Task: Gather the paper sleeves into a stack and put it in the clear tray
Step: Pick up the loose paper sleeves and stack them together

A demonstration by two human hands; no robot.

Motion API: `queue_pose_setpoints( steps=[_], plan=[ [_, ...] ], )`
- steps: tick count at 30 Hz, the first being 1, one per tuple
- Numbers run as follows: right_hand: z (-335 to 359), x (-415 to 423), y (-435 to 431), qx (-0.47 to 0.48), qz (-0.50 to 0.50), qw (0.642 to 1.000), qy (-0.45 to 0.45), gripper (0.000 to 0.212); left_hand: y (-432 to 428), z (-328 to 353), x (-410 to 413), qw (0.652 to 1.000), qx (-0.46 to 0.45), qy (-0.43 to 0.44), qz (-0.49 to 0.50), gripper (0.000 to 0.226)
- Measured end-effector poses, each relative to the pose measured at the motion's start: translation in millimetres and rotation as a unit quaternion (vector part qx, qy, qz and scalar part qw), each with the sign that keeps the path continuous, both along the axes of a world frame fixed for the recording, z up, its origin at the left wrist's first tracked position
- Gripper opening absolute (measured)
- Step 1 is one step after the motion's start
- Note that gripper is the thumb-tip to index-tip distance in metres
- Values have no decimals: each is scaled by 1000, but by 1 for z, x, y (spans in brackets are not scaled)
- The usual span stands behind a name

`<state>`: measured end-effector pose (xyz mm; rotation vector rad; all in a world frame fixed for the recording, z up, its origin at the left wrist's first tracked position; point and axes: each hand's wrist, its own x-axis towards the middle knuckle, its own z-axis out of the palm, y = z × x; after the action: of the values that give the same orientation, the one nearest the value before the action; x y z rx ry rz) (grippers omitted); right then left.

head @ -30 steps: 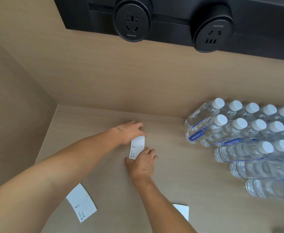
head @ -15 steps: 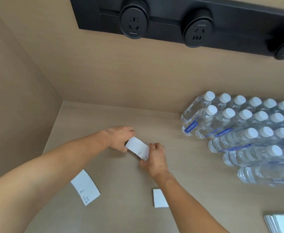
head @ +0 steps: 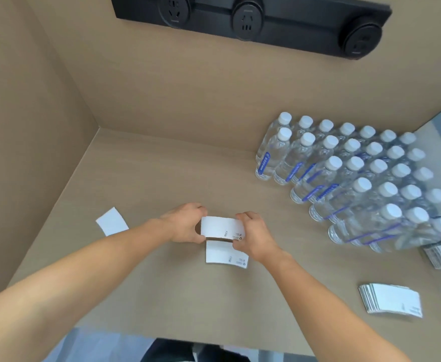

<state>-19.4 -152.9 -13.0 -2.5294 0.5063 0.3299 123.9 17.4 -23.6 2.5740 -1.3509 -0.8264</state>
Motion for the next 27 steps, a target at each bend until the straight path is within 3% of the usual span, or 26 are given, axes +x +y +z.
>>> queue_pose_setpoints(
  steps=[8, 21, 27],
  plan=[
    [-18, -47, -7, 9, 51, 999, 4, 53, 6, -22, -65, 998, 1, -14, 55, 47],
    [-46, -64, -2, 19, 25, 999, -11, 21, 6, -49, -86, 993, -20, -3, 115, 39],
    [-50, -66, 2, 34, 8, 999, -20, 31, 5, -51, -85, 989, -33, 22, 139, 29]
  ],
)
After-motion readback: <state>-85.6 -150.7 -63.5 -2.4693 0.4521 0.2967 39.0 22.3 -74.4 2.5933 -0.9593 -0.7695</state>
